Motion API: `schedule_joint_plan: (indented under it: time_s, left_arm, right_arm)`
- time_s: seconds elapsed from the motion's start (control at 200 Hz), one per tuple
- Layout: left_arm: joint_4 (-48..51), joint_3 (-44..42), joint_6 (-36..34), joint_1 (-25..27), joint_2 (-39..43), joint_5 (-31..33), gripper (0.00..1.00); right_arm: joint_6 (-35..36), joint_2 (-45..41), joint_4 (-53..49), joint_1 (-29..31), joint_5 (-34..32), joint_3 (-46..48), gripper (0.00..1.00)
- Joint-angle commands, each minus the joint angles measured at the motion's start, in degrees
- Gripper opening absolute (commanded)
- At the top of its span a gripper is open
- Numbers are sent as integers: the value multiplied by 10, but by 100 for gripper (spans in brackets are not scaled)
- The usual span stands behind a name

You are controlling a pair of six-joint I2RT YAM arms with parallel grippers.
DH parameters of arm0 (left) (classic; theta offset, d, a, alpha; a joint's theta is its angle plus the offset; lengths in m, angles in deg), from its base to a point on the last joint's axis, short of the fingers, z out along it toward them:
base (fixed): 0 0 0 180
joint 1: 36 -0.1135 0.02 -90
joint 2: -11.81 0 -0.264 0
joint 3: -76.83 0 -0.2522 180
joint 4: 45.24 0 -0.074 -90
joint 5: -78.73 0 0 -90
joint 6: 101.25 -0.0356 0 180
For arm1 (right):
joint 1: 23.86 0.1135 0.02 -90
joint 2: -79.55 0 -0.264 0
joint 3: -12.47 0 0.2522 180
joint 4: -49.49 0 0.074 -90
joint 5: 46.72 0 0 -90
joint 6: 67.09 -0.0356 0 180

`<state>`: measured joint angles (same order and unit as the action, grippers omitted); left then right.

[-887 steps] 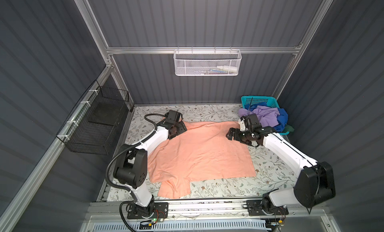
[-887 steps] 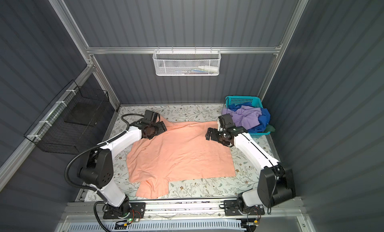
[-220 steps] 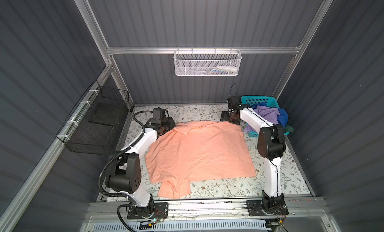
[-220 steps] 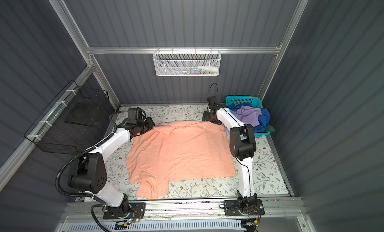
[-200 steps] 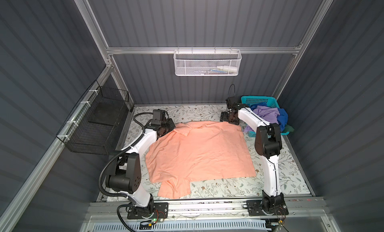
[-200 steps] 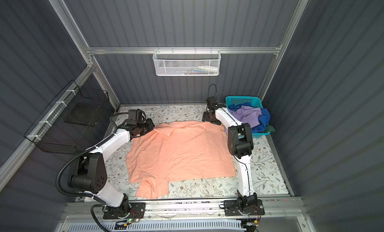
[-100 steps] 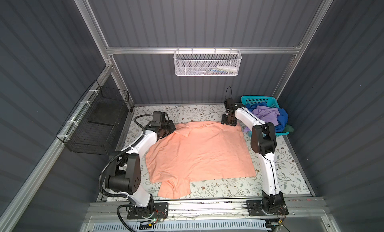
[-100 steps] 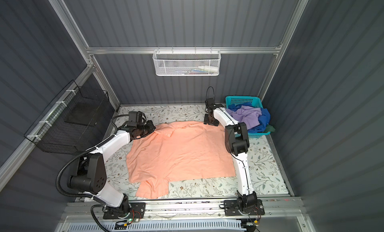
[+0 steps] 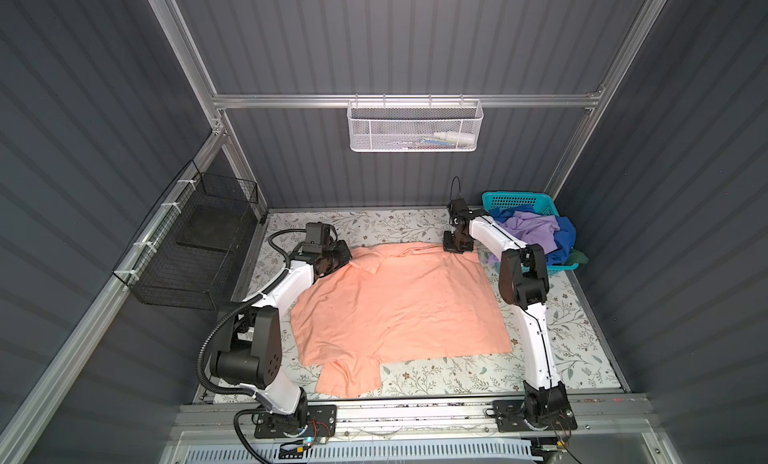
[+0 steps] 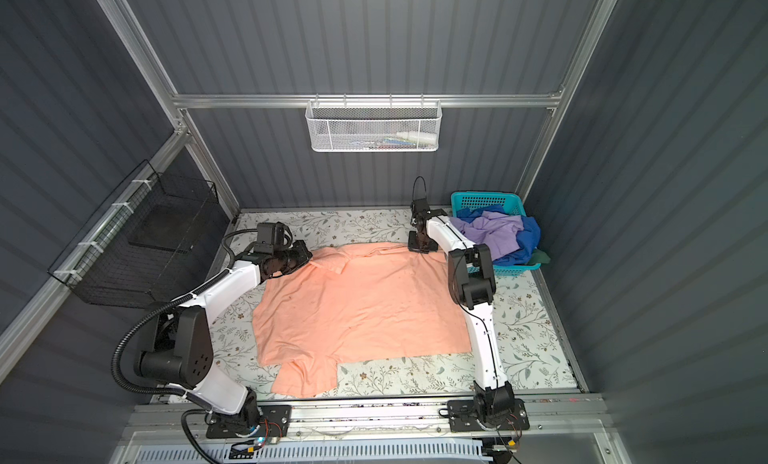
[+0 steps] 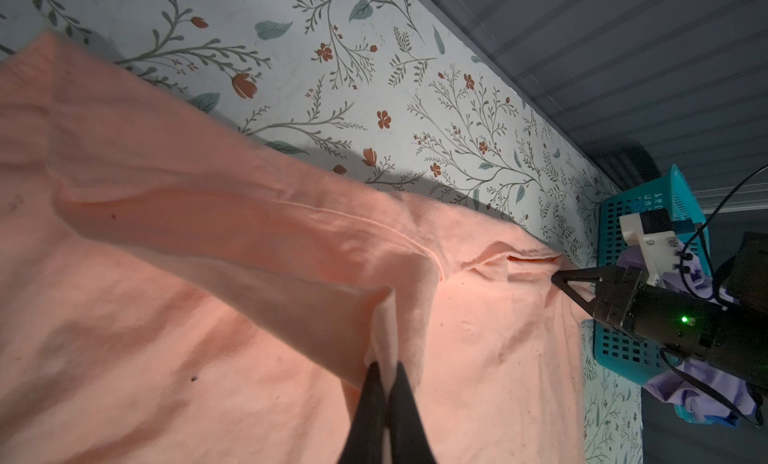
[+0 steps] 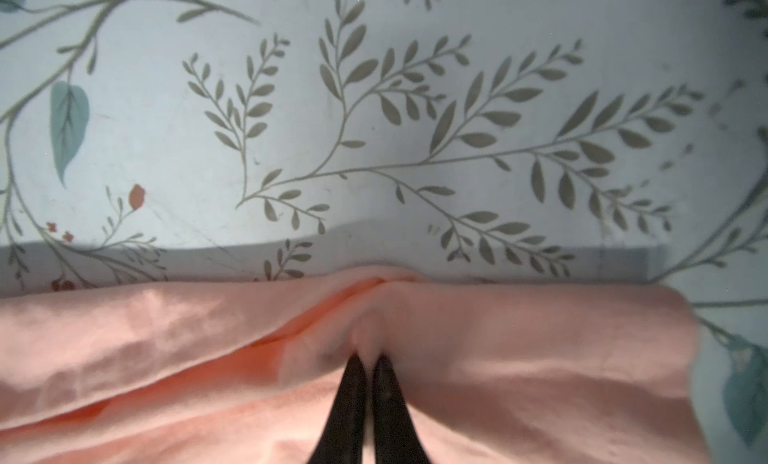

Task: Fold and stack the t-shirts
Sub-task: 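Pull the far shirt edge taut with both grippers, away from the robot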

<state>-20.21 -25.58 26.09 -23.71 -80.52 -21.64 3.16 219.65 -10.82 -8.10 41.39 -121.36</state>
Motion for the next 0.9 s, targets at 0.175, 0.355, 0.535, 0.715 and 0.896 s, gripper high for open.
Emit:
schedule_joint_plan:
  time_s: [0.175,0.355,0.535,0.715,0.896]
  left_arm:
    - [1,-32,25,-3,47,-2,0]
    - [-5,-68,34,-3,71,6,0]
    - [-2,-87,30,-13,73,10,0]
    - [0,-94,23,-22,67,4,0]
    - [-5,-100,22,-25,60,0,0]
  right_arm:
    - [-3,-117,54,1,-36,134,0]
    - [-31,-184,79,4,-33,252,2]
    - [-46,-208,74,32,-38,326,6]
    - [-57,-235,58,57,-12,364,15]
    - [-66,-296,51,57,-8,360,45]
